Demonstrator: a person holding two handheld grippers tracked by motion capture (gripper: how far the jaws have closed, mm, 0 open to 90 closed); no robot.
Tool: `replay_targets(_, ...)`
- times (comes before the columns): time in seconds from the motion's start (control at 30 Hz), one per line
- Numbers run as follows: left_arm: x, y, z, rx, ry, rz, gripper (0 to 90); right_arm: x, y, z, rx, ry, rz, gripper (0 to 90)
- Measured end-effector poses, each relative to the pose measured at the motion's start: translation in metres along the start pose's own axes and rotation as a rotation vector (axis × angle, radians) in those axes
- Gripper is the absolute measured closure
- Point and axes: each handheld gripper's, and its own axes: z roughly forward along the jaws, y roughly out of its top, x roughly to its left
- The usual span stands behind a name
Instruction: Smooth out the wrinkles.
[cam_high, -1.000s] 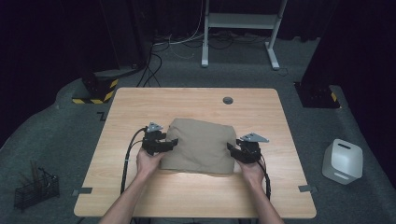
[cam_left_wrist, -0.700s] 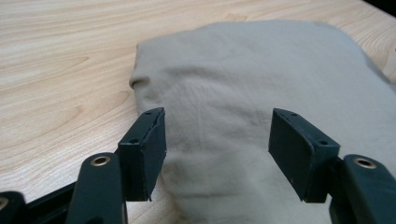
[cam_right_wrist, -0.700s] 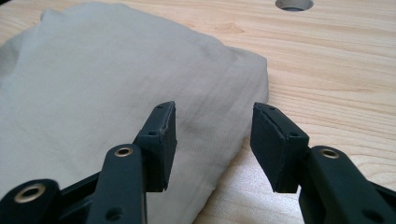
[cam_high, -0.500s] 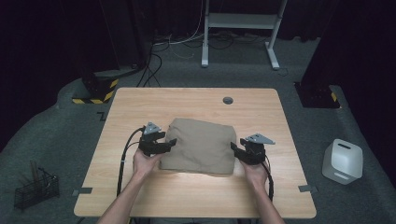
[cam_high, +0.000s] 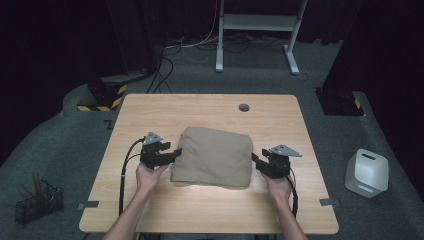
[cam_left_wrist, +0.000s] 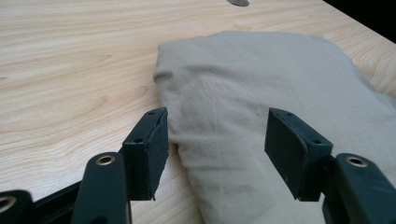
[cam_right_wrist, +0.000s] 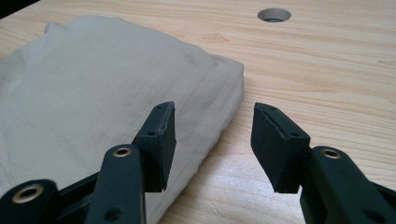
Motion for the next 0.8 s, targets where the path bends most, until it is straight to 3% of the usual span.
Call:
replay_targets(0.33,0.007,-0.006,-0.015,-0.035,0.027,-0.018,39.6,-0.004,-0.003,-0.005,-0.006,-0.003,0.02,48.4)
replay_targets(0.8,0.014,-0.014,-0.026,-0.027,0.039,-0.03,35.8,-0.01,-0.008,-0.015,-0.015,-0.009,0.037,46.9)
